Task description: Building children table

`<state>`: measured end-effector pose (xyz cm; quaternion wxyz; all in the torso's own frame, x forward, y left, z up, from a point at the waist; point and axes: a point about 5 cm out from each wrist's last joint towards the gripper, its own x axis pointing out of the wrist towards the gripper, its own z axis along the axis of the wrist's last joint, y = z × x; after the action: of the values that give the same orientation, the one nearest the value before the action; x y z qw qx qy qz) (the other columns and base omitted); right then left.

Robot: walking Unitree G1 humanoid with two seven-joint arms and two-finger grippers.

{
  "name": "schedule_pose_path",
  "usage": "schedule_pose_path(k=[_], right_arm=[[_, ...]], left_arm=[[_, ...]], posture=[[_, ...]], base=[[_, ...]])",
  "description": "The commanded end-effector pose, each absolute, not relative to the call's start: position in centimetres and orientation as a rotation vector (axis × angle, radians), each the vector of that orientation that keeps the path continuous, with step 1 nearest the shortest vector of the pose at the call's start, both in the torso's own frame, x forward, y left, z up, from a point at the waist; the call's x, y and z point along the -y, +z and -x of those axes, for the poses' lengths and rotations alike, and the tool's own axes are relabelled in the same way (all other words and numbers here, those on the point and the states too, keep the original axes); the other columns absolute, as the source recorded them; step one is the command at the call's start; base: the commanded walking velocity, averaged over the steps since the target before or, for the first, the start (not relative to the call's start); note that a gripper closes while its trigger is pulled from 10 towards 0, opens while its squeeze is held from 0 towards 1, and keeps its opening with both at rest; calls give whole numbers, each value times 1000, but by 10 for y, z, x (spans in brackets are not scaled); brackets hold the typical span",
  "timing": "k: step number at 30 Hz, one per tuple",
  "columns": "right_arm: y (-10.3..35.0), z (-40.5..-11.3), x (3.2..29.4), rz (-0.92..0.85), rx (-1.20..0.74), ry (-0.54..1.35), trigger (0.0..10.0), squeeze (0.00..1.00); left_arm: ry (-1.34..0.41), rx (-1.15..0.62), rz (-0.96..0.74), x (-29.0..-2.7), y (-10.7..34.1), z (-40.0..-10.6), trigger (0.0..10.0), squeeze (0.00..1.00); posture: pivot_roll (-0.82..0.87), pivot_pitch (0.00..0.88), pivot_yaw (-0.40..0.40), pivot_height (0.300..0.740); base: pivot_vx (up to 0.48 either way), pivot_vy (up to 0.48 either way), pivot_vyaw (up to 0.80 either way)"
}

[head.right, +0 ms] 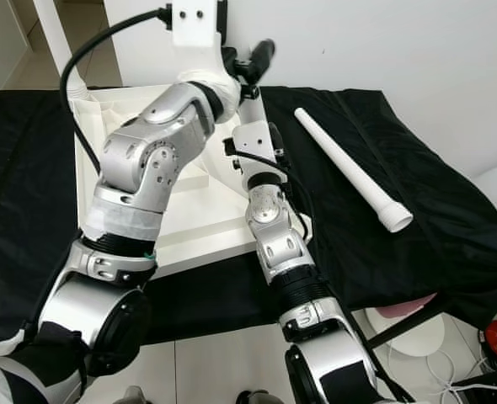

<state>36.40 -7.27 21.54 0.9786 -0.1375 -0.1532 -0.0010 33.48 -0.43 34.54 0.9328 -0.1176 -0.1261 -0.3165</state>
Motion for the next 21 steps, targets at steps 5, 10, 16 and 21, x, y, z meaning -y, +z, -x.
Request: schedule_pose_path(k=[5,10,16,21], right_arm=[[217,-362,74,218,293,1,10000,0],[217,-361,77,181,282,-10,10000,0],[215,-361,81,165,269,-21,10000,0],[214,-360,82,159,265,-24,10000,0]], left_arm=[[-749,281,197,17,349,-325,10000,0],[-723,298,191,16,348,-327,10000,0],[-737,303,270,13,348,-327,10000,1000],[-735,303,270,11,347,-328,10000,1000]], posture=[[37,55,-54,740],[29,53,-41,740],[29,49,-36,740],[28,38,-31,740]], base=[[0,0,0],[0,0,0],[0,0,0],[0,0,0]])
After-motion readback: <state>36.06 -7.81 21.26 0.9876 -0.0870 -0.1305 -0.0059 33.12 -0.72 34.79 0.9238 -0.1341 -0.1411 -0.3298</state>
